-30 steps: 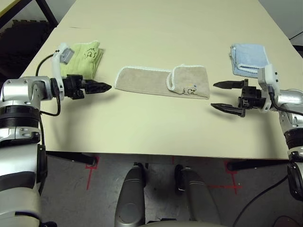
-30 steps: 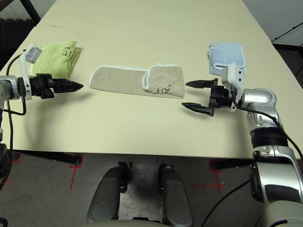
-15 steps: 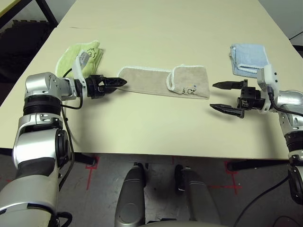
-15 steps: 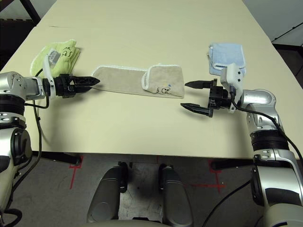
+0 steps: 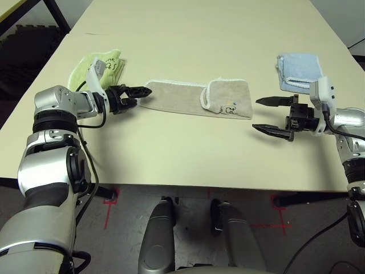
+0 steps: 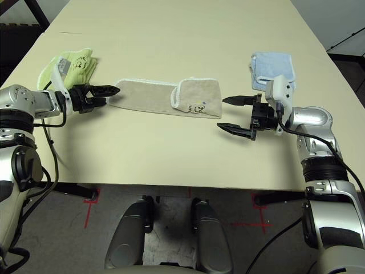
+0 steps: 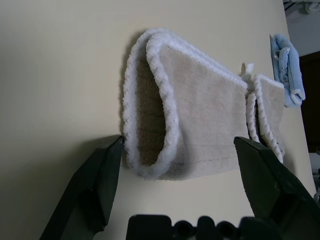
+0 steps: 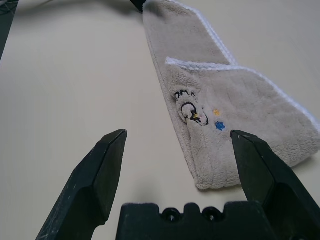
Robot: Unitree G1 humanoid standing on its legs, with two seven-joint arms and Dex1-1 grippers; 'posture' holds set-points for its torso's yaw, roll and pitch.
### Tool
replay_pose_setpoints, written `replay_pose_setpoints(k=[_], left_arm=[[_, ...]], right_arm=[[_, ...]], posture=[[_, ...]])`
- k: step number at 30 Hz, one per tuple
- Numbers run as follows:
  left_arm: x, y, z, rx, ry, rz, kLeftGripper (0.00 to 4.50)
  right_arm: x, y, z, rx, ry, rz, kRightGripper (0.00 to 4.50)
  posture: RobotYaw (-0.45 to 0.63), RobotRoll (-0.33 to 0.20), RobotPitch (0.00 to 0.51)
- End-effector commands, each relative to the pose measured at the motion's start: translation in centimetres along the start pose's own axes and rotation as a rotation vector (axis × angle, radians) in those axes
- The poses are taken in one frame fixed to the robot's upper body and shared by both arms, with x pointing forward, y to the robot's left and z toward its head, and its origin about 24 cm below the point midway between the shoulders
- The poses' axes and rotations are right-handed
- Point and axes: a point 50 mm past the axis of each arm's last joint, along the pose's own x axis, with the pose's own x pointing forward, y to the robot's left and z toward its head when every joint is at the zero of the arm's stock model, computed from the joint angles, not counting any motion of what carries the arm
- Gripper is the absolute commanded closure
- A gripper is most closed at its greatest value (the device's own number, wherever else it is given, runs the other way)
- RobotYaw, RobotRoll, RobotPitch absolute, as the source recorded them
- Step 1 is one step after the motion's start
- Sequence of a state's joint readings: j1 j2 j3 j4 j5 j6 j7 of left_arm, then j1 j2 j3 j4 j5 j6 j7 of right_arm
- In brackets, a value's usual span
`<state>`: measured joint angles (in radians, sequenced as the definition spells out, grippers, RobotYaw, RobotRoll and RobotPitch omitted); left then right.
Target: Fold the towel and set it aside.
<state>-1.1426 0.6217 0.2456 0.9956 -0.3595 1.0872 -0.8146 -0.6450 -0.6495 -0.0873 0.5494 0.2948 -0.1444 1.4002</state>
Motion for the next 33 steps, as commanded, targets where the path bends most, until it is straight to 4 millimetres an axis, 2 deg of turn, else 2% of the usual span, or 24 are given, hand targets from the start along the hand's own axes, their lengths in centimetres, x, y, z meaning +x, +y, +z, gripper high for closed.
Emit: replay_pose_setpoints(k=[1, 11, 16, 24, 33], left_arm=[[0.1, 0.6, -1.1, -0.034, 0.075, 0.027, 0.63], [0.3, 0.6, -1.5, -0.043, 0.102, 0.023, 4.48], [0.1, 0.9, -1.2, -0.037, 0.081, 0.053, 4.48], [-3.3, 2.4, 0.1, 0.072, 0.063, 0.156, 4.48], [-6.9, 2.1, 0.4, 0.131, 0.100, 0.153, 4.48]], right_arm=[[-0.2, 0.1, -0.2, -0.006, 0.019, 0.002, 0.00], [-0.4, 0.1, -0.2, -0.015, 0.026, -0.011, 0.00], [-0.4, 0.1, -0.2, -0.015, 0.029, -0.013, 0.00], [-0.3, 0.1, -0.3, -0.011, 0.028, -0.018, 0.00], [-0.2, -0.4, -0.2, -0.015, 0.029, -0.019, 0.00]], posture=[[0.10, 0.000, 0.183], [0.09, 0.000, 0.182], [0.09, 0.000, 0.181], [0.11, 0.000, 0.180], [0.13, 0.000, 0.176]])
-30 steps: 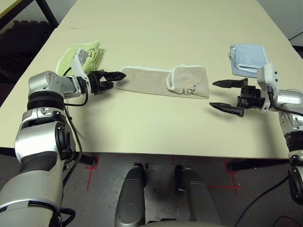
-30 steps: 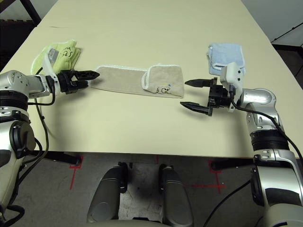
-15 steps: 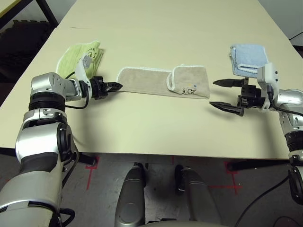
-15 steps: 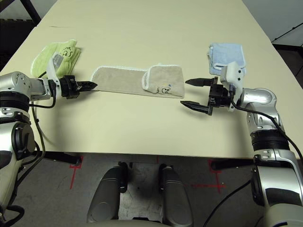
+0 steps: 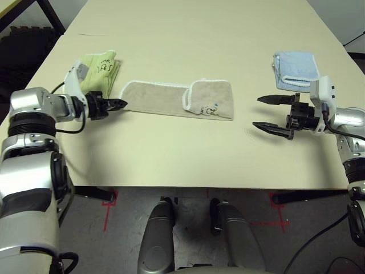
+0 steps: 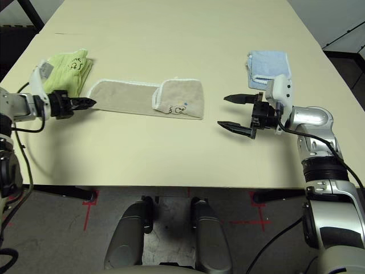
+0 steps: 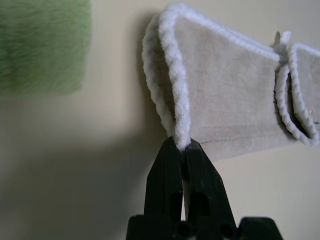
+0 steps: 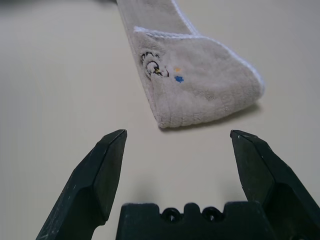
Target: Fold the towel and set it aside.
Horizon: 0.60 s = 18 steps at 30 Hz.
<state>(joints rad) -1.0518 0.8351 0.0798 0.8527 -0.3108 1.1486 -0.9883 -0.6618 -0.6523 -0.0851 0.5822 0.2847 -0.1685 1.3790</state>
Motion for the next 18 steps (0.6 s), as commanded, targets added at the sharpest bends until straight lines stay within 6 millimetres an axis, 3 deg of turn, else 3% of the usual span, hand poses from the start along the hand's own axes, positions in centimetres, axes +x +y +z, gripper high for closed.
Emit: replay_pose_setpoints(k=[1, 6, 12, 18], left_arm=[[-1.0, 0.1, -0.4, 0.022, 0.028, 0.009, 4.48], [-1.7, 0.5, -0.9, 0.066, 0.050, 0.046, 4.48], [-1.0, 0.4, -0.5, 0.137, 0.033, 0.055, 4.48], [-0.1, -1.7, 1.3, 0.288, 0.014, -0.021, 4.48]], right_arm=[[-0.1, 0.0, -0.2, -0.005, 0.020, 0.010, 0.00], [0.1, -0.1, -0.2, -0.006, 0.018, 0.013, 0.00], [0.2, -0.3, -0.3, -0.004, 0.020, 0.011, 0.00], [-0.1, -0.2, -0.4, -0.008, 0.033, 0.006, 0.00]], posture=[[0.13, 0.000, 0.175], [0.14, 0.000, 0.169], [0.13, 0.000, 0.166], [0.12, 0.000, 0.158]])
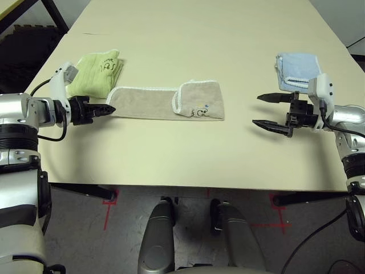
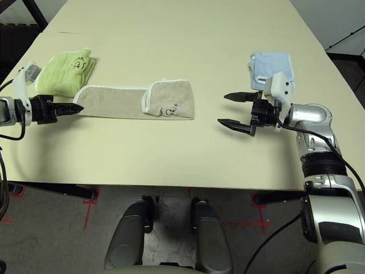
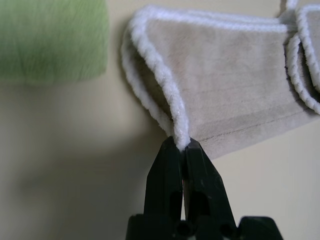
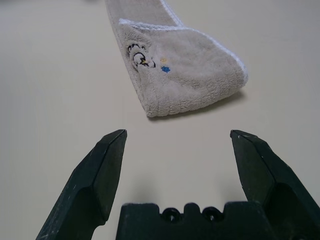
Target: Fold the towel and set it aside.
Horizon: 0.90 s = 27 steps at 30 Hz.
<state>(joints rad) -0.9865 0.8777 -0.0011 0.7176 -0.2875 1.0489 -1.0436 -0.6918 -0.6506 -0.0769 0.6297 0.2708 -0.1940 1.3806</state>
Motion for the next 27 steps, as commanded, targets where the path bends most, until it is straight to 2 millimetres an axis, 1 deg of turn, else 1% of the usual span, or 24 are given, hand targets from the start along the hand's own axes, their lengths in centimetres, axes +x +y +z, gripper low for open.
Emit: replay_pose_setpoints(k=[1, 4, 7, 8, 13, 15, 18, 22, 27], left_arm=[[0.5, -1.6, 1.7, 0.094, -0.021, -0.069, 4.48], [1.2, -4.0, 3.3, 0.144, -0.045, -0.173, 4.48], [1.6, -5.8, 4.1, 0.183, -0.051, -0.253, 4.48], [1.8, -6.9, 4.5, 0.200, -0.055, -0.301, 4.48], [2.3, -10.6, 5.2, 0.269, -0.046, -0.453, 4.48], [2.7, -11.8, 5.4, 0.289, -0.046, -0.491, 4.48], [3.6, -12.9, 5.6, 0.307, -0.052, -0.516, 4.48], [5.5, -14.5, 5.7, 0.318, -0.064, -0.537, 4.48], [7.4, -15.7, 5.7, 0.330, -0.056, -0.546, 4.48]], right_arm=[[-0.3, 0.2, -0.4, 0.000, 0.025, 0.007, 0.00], [-0.2, 0.2, -0.5, 0.001, 0.028, 0.000, 0.00], [-0.2, 0.1, -0.5, 0.001, 0.027, -0.015, 0.00], [-0.3, 0.0, -0.5, 0.001, 0.027, -0.024, 0.00], [-0.4, 0.0, -0.5, 0.001, 0.030, -0.036, 0.00], [-0.4, 0.0, -0.5, 0.001, 0.029, -0.038, 0.00], [-0.4, -0.1, -0.4, 0.000, 0.028, -0.042, 0.00], [-0.5, -0.1, -0.4, -0.003, 0.028, -0.050, 0.00], [-0.6, 0.0, -0.3, -0.005, 0.028, -0.053, 0.00]], posture=[[0.12, 0.000, 0.157], [0.12, 0.000, 0.152], [0.12, 0.000, 0.151], [0.12, 0.000, 0.150], [0.12, 0.000, 0.150], [0.12, 0.000, 0.151], [0.11, 0.000, 0.152], [0.11, 0.000, 0.153], [0.10, 0.000, 0.153]])
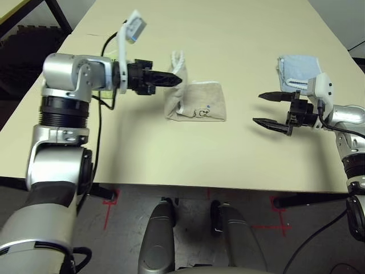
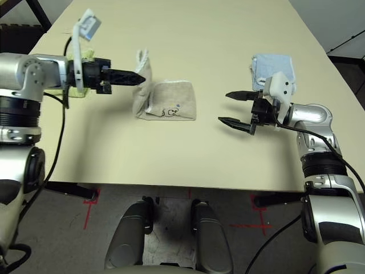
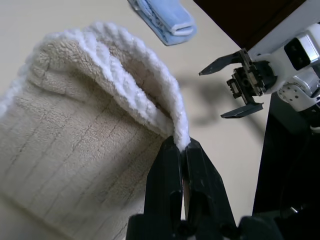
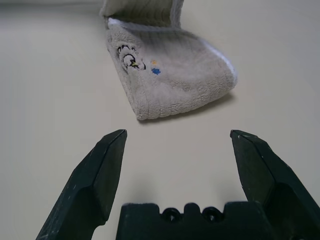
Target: Fold the towel and set it aside.
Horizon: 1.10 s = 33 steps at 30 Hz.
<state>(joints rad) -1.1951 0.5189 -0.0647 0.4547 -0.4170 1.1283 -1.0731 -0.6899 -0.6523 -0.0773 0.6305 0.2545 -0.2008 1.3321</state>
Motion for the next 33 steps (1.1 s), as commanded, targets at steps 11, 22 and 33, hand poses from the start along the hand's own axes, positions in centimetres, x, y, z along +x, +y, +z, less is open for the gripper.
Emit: replay_pose_setpoints(k=[11, 22, 33], left_arm=[[4.2, -0.6, -0.7, 0.076, 0.110, -0.064, 4.48], [6.9, -1.7, -0.9, 0.088, 0.110, -0.115, 4.48], [9.1, 0.0, -3.5, 0.128, 0.125, 0.023, 1.51]], right_arm=[[-0.8, 0.3, -0.3, 0.001, 0.020, -0.018, 0.00], [-0.6, 0.6, -0.4, 0.006, 0.020, -0.015, 0.00], [-0.6, 0.7, -0.3, 0.002, 0.023, -0.008, 0.00]], posture=[[0.09, 0.000, 0.152], [0.09, 0.000, 0.159], [0.09, 0.000, 0.165]])
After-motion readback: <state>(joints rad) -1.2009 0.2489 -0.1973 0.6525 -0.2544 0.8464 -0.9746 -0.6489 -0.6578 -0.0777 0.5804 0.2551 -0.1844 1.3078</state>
